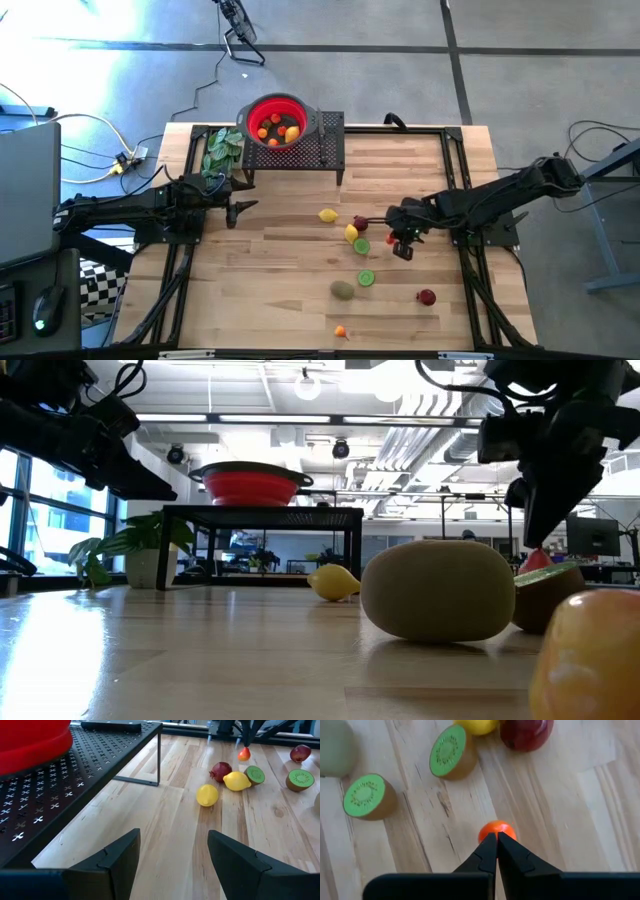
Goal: Pick & Place Fruit
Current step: Put the orange pear into the red strainer bowl on the shelf
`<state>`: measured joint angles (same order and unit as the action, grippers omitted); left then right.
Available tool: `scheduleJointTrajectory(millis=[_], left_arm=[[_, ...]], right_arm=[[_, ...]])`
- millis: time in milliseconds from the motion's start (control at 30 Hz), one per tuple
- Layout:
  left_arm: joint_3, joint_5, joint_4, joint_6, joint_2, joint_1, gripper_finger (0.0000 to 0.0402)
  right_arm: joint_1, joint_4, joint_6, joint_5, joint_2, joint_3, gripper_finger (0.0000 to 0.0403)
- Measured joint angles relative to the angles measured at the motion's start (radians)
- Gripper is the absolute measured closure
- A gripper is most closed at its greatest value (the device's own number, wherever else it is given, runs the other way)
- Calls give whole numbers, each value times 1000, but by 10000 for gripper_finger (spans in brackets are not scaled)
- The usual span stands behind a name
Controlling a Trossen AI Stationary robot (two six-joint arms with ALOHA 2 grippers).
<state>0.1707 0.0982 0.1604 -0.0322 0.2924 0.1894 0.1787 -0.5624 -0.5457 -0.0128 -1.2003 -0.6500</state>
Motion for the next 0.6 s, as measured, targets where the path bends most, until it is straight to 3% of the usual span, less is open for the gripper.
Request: scheduleJointTrajectory(millis=[600], left_arm=[[0,0,0,0,0,0,174]], right_arm=[[-60,-39,75,-19,0,-93,399]])
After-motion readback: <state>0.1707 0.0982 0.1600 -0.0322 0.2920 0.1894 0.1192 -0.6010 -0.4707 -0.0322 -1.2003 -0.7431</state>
